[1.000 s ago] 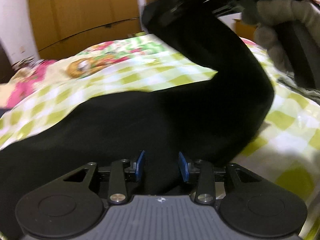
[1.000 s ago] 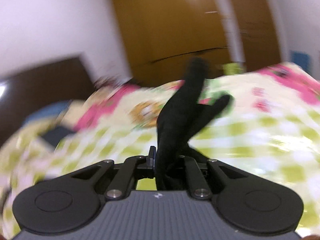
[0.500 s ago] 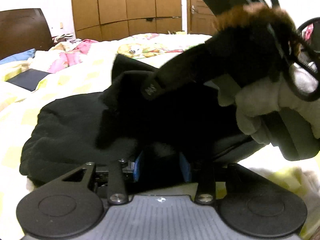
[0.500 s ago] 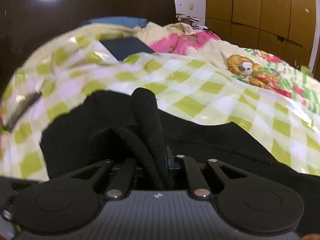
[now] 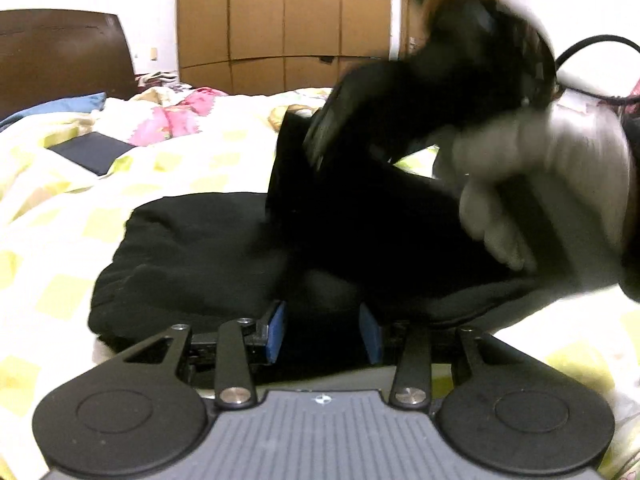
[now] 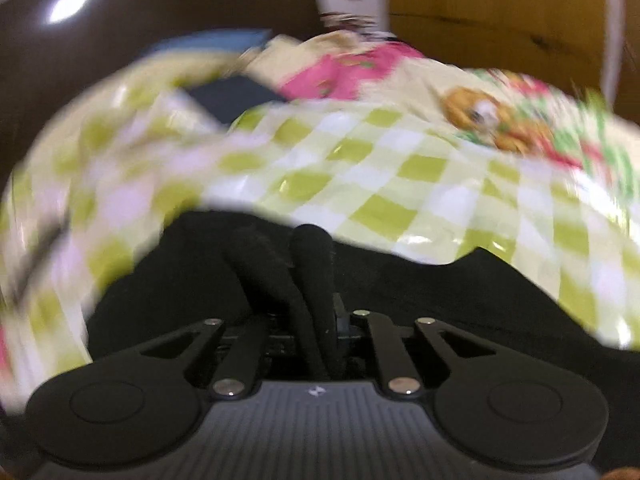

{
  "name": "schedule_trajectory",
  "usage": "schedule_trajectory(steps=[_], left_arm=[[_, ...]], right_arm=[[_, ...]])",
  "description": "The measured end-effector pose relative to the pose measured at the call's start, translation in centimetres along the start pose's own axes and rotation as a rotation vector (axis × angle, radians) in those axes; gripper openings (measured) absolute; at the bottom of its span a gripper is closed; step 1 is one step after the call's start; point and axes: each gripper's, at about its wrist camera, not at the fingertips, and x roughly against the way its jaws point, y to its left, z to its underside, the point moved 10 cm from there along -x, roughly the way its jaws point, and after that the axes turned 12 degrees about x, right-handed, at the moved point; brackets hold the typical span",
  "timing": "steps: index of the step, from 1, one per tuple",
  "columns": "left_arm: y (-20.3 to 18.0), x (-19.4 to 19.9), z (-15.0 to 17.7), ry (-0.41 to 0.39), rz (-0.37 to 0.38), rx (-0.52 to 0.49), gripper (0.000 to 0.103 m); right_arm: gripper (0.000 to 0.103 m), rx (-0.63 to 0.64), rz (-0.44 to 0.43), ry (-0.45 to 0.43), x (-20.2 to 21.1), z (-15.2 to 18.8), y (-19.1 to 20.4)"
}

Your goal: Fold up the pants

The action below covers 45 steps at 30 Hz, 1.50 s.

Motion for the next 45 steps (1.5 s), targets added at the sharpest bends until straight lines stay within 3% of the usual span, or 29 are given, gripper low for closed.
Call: schedule_trajectory(steps=[2, 6, 9, 13, 22, 26, 29, 31, 36, 41, 45], left_arm=[[0.8, 0.3, 0.0, 0.0, -0.007, 0.02, 0.054], [1.9, 0.6, 0.3, 0.006, -0.026, 0.04, 0.054], [2.5, 1.0, 0.6, 0.008, -0.037, 0.046, 0.054], [3.3, 1.4, 1.4, 0.025, -0.053, 0.058, 0.054], [3.6, 1.8, 2.1, 0.052, -0.073, 0.059, 0.054], [3.2, 1.8, 2.2, 0.052, -0.077, 0.053, 0.054], [3.0, 2.3, 2.4, 0.055, -0.086, 0.043, 0.054], [2.9, 2.7, 2.5, 0.057, -0.087, 0.041, 0.054], [2.9, 4.0, 2.2, 0.048, -0.101, 0.018, 0.054], [2.6, 5.1, -0.4, -0.027, -0.105, 0.004, 0.054], [2.2, 3.3, -3.8, -0.099, -0.095, -0.034, 0.056]], right_arm=[[0.01, -0.044, -0.017, -0.058, 0.9, -2.0, 0.2], [0.01, 0.081, -0.046, -0.126, 1.0, -4.9, 4.8], [0.01, 0.199, -0.055, -0.107, -1.3, -4.4, 8.5], [0.01, 0.265, -0.078, -0.069, -4.2, -2.9, 11.9], [0.011, 0.378, -0.044, -0.09, -5.4, -1.6, 15.2], [0.027, 0.414, -0.107, -0.06, -5.7, -0.7, 17.0], [0.04, 0.428, -0.172, -0.088, -4.7, -0.8, 18.7], [0.039, 0.419, -0.235, -0.114, -3.4, -1.2, 19.4], [0.039, 0.332, -0.249, -0.147, 0.2, -2.5, 16.4], [0.041, 0.293, -0.089, -0.126, 3.1, -1.3, 8.3], [0.041, 0.245, 0.056, -0.055, 3.8, 1.3, 2.0]])
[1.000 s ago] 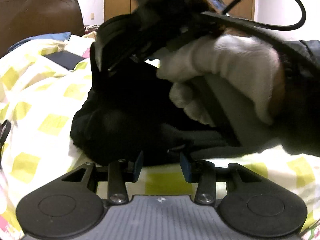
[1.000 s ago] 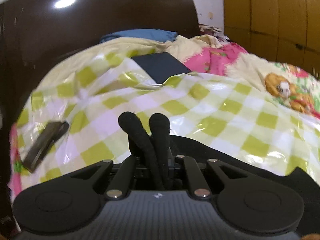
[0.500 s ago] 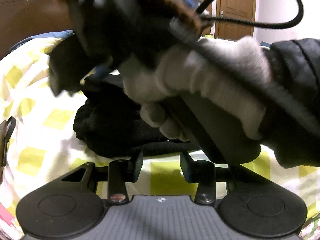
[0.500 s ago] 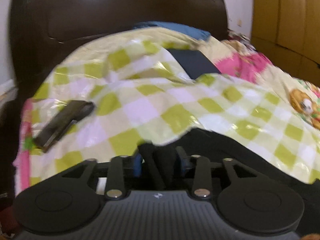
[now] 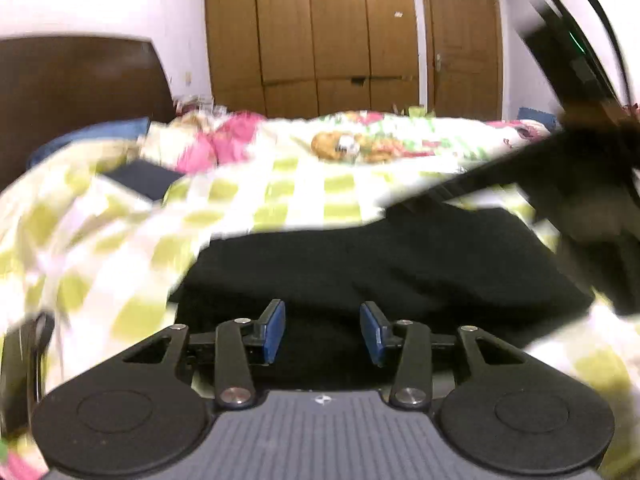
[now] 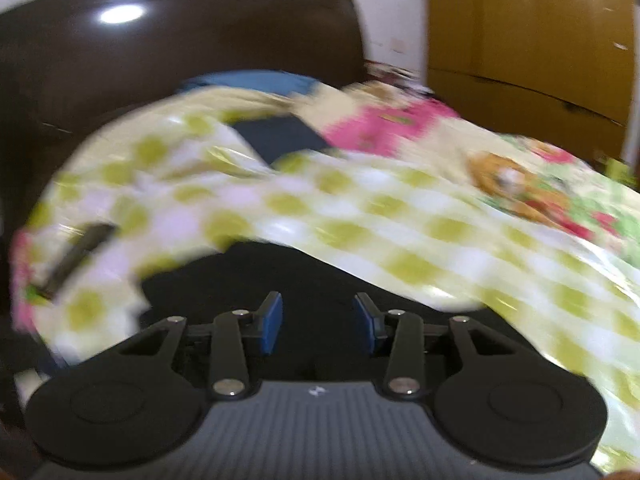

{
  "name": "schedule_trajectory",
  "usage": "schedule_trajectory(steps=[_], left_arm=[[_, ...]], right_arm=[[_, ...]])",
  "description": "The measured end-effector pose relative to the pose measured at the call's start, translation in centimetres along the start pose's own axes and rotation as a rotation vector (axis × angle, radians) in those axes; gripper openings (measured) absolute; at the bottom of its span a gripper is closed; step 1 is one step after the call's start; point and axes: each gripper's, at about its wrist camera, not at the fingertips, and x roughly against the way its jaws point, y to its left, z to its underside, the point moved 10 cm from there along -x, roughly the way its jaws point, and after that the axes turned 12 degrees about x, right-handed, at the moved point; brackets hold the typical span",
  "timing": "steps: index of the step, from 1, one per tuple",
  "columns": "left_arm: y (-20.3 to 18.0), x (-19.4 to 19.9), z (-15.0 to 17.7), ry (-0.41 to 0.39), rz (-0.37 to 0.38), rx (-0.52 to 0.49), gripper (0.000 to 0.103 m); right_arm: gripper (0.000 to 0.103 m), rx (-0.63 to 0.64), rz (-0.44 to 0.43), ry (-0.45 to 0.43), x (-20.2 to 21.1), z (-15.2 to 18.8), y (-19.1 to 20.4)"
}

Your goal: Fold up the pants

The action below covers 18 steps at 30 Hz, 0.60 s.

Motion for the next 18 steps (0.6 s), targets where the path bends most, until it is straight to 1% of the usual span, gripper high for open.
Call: schedule_trajectory(steps=[2, 4, 6, 7, 8, 9, 11, 13, 14, 16, 18], left_arm=[[-0.1, -1.7, -1.1, -0.014, -0.001, 0.002, 0.058], [0.2, -3.8, -1.5, -0.001, 0.006, 0.028, 0.058], [1.2, -6.4, -0.7, 0.046, -0.035, 0.015, 0.058], [1.8, -7.4, 0.1, 0.083, -0.073, 0.001, 0.058], [2.0, -8.0, 0.8, 0.113, -0.092, -0.014, 0.059], [2.1, -8.4, 1.7, 0.147, -0.09, -0.026, 0.059], [2.2, -8.3, 2.6, 0.16, -0.094, -0.046, 0.06], [1.8, -7.8, 2.4, 0.153, -0.122, -0.084, 0.06], [1.4, -7.4, 2.1, 0.146, -0.132, -0.088, 0.06], [0.8, -7.2, 1.3, 0.13, -0.137, -0.09, 0.06], [0.2, -7.0, 0.9, 0.118, -0.138, -0.098, 0.06]], right_arm=[[0.041, -0.07, 0.033, 0.024, 0.3, 1.9, -2.3], [0.042, -0.137, 0.044, 0.048, 0.1, 3.7, -4.3], [0.043, -0.167, 0.083, 0.073, -0.5, 5.6, -6.1], [0.043, -0.183, 0.097, 0.097, -1.0, 6.7, -7.0], [0.043, -0.208, 0.097, 0.128, -1.6, 8.0, -7.7], [0.042, -0.236, 0.08, 0.154, -2.1, 9.1, -8.1], [0.04, -0.254, 0.056, 0.143, -2.1, 10.1, -8.5], [0.04, -0.282, 0.056, 0.115, -1.0, 9.8, -8.9], [0.043, -0.307, 0.062, 0.093, -0.2, 9.6, -9.3], [0.043, -0.338, 0.084, 0.056, 1.6, 9.5, -10.6], [0.046, -0.374, 0.113, 0.043, 3.3, 10.2, -12.1]])
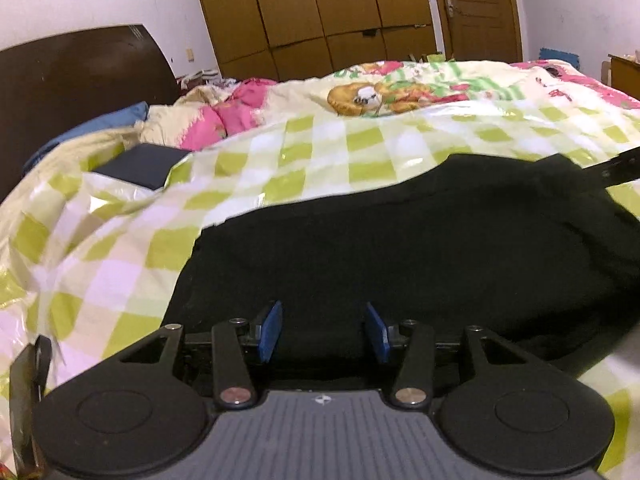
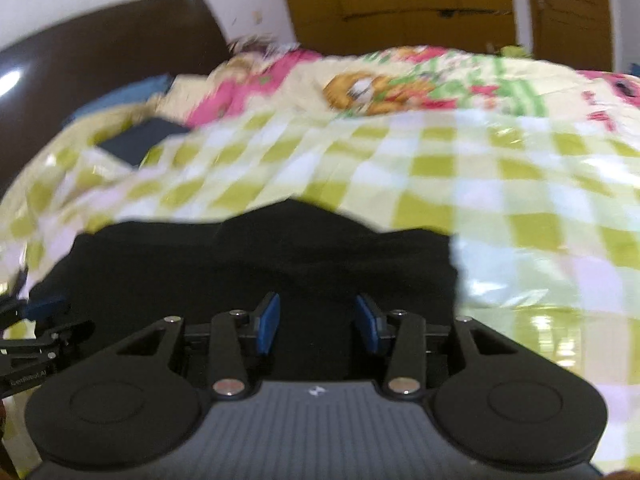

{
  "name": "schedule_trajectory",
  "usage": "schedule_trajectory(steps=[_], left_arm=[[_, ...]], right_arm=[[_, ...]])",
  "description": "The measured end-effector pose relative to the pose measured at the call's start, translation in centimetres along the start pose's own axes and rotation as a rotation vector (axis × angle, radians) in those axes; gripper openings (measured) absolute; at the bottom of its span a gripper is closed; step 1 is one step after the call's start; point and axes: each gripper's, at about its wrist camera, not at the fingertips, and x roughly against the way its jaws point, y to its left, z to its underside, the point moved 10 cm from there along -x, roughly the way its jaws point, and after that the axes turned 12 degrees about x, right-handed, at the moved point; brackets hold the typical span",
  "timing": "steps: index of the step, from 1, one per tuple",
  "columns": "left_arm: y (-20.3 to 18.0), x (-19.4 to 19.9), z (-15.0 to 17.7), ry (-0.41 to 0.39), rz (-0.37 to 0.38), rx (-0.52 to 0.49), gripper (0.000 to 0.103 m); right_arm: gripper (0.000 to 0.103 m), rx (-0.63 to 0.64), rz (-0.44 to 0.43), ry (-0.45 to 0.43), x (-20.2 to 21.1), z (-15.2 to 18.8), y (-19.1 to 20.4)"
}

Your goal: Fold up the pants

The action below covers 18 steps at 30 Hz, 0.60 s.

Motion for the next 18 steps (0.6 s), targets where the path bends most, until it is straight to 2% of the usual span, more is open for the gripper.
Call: schedule_trajectory(steps=[3, 5, 7, 11, 14, 18], left_arm=[[-1.5, -0.7, 0.4, 0.028, 0.007, -0.048, 0.06], [-2.5, -1.7, 1.4, 0.065, -0.013, -0.097, 0.06], [-2.9, -2.3, 1.7, 0.072, -0.028, -0.12, 0.06], [-2.3, -1.7, 0.5, 0.086, -0.007, -0.04, 0.06], [-2.9, -0.9, 0.2, 0.052, -0.025, -0.105, 0.06], [-5.3, -0.4, 0.3, 0.039, 0.026, -0.147, 0.06]], right_arm=[[0.049, -0.061, 0.039, 0.013, 1.3, 1.4, -3.3], [0.051, -0.133, 0.023, 0.061, 1.2, 3.0, -4.9], [0.051, -0.227, -0.047, 0.078, 0.8, 4.2, -5.4], [0.052, -0.319, -0.175, 0.085, 0.0, 5.0, -4.8], [0.054, -0.333, -0.239, 0.106, -0.5, 5.7, -4.8], [0.055, -0.42, -0.395, 0.135, -0.6, 6.1, -4.5]])
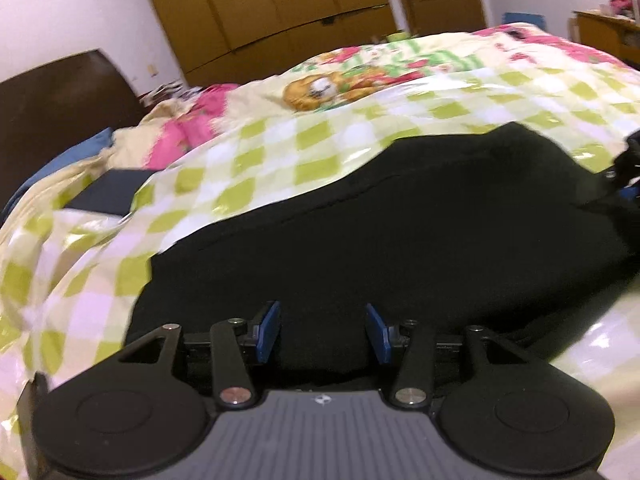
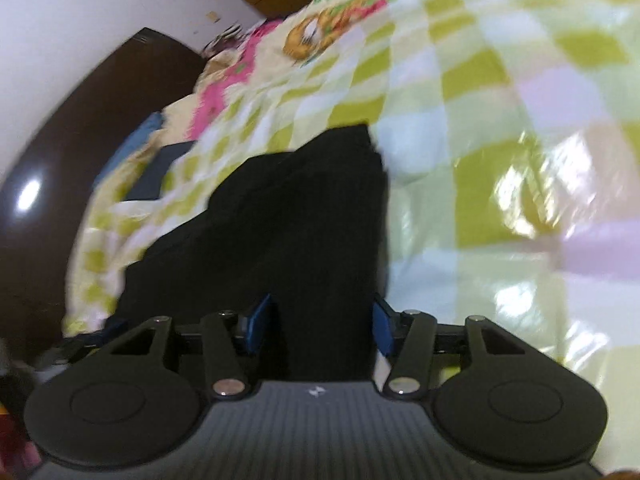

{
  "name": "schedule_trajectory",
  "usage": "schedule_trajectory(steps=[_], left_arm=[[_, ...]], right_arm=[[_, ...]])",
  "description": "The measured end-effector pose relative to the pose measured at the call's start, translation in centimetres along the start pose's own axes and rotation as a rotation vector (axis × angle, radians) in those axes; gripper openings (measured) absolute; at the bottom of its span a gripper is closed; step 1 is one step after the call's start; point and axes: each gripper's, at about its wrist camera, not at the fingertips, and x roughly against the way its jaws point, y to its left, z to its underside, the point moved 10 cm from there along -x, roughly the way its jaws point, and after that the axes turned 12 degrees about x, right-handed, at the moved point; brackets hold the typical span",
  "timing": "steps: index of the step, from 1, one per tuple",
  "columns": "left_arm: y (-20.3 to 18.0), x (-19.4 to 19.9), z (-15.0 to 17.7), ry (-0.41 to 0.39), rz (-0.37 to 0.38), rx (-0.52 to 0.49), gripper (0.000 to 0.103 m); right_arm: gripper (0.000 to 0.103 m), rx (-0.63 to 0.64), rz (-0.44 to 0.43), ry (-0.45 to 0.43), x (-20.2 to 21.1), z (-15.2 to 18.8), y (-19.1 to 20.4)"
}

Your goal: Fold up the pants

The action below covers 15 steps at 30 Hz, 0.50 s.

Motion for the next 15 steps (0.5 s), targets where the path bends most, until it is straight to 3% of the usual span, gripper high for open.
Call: schedule_trajectory(steps=[4, 9, 13, 15], left_arm=[[-2.8, -0.2, -0.6, -0.012, 0.05, -0.056, 0.061], [-4.3, -1.5, -0.6, 0.011, 0.07, -0.079, 0.061], [-4.8, -2.1, -1.7, -0.015, 0.07, -0.056, 0.061], [-4.8, -2.6, -2.0, -0.027, 0.043, -0.047, 0.061]], right_arm=[[0.057, -0.063, -0.078, 0.008, -1.0, -0.7, 0.1], [0.058, -0.065, -0.2, -0.059, 0.5, -1.3, 2.0], [0.058, -0.087, -0.169, -0.026, -1.6, -0.9, 1.0], [0.065, -0.086, -0.174, -0.021, -2.2, -1.2, 1.4]])
